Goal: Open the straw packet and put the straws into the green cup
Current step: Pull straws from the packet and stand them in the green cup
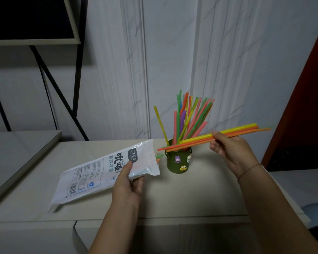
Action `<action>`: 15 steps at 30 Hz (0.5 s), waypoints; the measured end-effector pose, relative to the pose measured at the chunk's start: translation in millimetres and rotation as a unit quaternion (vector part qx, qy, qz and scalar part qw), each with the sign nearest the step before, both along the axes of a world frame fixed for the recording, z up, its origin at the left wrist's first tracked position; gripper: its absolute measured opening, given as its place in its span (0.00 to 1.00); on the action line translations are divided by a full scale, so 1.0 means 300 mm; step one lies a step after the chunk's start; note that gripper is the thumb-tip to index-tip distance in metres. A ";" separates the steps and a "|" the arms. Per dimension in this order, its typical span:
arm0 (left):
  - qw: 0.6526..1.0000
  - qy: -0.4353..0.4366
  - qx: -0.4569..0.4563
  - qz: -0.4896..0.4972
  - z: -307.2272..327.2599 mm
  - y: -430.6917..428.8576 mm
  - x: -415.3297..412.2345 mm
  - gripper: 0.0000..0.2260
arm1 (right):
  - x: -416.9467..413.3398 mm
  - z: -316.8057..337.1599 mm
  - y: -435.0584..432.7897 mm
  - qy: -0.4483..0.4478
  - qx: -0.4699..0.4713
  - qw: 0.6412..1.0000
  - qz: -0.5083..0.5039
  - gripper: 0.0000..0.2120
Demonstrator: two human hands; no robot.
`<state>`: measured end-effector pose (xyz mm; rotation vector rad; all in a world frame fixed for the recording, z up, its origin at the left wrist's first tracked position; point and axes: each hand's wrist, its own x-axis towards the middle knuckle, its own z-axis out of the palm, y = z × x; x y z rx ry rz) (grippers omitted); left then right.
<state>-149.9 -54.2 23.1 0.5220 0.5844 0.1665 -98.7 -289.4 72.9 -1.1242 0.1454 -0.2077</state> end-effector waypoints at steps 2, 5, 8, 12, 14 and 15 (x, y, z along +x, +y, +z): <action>1.000 0.005 0.005 -0.002 0.000 -0.003 -0.001 0.06 | 0.005 -0.002 -0.015 -0.005 -0.011 1.000 -0.023 0.07; 1.000 0.004 0.000 0.000 0.000 -0.008 -0.002 0.07 | 0.010 -0.002 -0.039 -0.013 -0.026 0.998 -0.054 0.08; 1.000 -0.001 0.000 -0.002 0.002 -0.009 -0.003 0.06 | 0.012 -0.002 -0.058 -0.021 -0.039 0.996 -0.077 0.08; 1.000 0.001 -0.002 -0.003 0.004 -0.010 -0.004 0.06 | 0.017 -0.005 -0.058 -0.028 -0.058 0.994 -0.091 0.08; 1.000 -0.001 -0.004 -0.003 0.005 -0.010 -0.003 0.06 | 0.019 -0.008 -0.052 -0.032 -0.075 0.992 -0.096 0.08; 1.000 -0.002 -0.005 -0.003 0.005 -0.011 -0.003 0.06 | 0.020 -0.009 -0.048 -0.034 -0.087 0.991 -0.098 0.08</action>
